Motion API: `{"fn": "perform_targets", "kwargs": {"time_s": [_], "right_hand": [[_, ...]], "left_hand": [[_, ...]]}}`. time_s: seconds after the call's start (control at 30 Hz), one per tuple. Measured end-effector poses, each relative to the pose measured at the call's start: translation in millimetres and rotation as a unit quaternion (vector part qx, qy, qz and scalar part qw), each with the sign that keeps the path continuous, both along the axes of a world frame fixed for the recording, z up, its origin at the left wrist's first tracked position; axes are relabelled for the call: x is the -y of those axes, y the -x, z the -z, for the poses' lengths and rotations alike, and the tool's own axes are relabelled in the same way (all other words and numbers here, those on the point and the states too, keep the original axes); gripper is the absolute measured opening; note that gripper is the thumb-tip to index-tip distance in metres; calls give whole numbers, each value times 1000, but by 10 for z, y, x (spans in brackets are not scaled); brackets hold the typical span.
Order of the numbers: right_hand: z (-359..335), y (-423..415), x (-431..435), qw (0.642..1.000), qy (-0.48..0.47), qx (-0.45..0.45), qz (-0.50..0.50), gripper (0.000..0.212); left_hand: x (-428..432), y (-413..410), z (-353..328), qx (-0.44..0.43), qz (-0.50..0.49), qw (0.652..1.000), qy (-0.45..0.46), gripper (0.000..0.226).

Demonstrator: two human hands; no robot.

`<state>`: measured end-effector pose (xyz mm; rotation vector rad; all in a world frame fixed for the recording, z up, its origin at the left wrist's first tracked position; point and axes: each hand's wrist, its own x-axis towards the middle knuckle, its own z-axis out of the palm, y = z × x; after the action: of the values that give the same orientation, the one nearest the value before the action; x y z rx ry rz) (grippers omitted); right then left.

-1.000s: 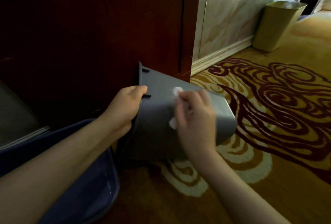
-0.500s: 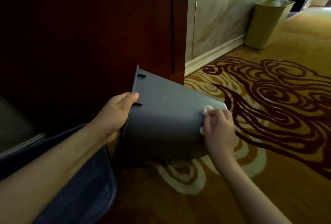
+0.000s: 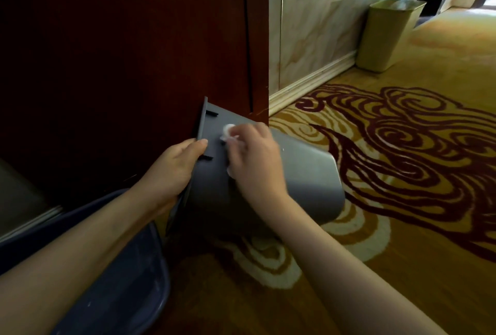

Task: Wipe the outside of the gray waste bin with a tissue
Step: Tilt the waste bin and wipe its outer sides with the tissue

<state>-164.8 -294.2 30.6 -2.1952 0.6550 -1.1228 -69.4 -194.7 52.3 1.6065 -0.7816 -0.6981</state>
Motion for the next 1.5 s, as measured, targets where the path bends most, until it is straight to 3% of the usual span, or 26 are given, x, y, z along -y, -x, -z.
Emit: {"fn": "perform_targets", "kwargs": {"time_s": [0.13,0.43,0.63,0.8,1.03,1.27,1.37,1.5], "right_hand": [[80,-95,161,1000,-3,0,19,14],[735,700,862,957,-146,-47,247,19],[978,981,831,950,-122,-38,285,17],[1123,1096,763,946,-130,-16,297,18],[1234,1265,720,956,-200,22,214,5],[1315,1337,614,952,-217,28,212,5],[1318,1328,538,955,-197,25,218,6],[1278,1310,447,959,-186,32,212,14]], "left_hand": [[4,-9,14,-4,3,1000,0,32],[-1,-60,5,-16,29,999,-6,27],[1,-101,-88,-31,92,995,-32,24],[19,-165,-121,-70,108,991,-44,24],[-86,-343,-180,-114,146,980,-72,38],[-47,-502,-323,-119,206,963,-126,45],[79,-555,-400,-173,192,955,-146,65],[307,-540,-474,-101,112,971,-187,57]]}}
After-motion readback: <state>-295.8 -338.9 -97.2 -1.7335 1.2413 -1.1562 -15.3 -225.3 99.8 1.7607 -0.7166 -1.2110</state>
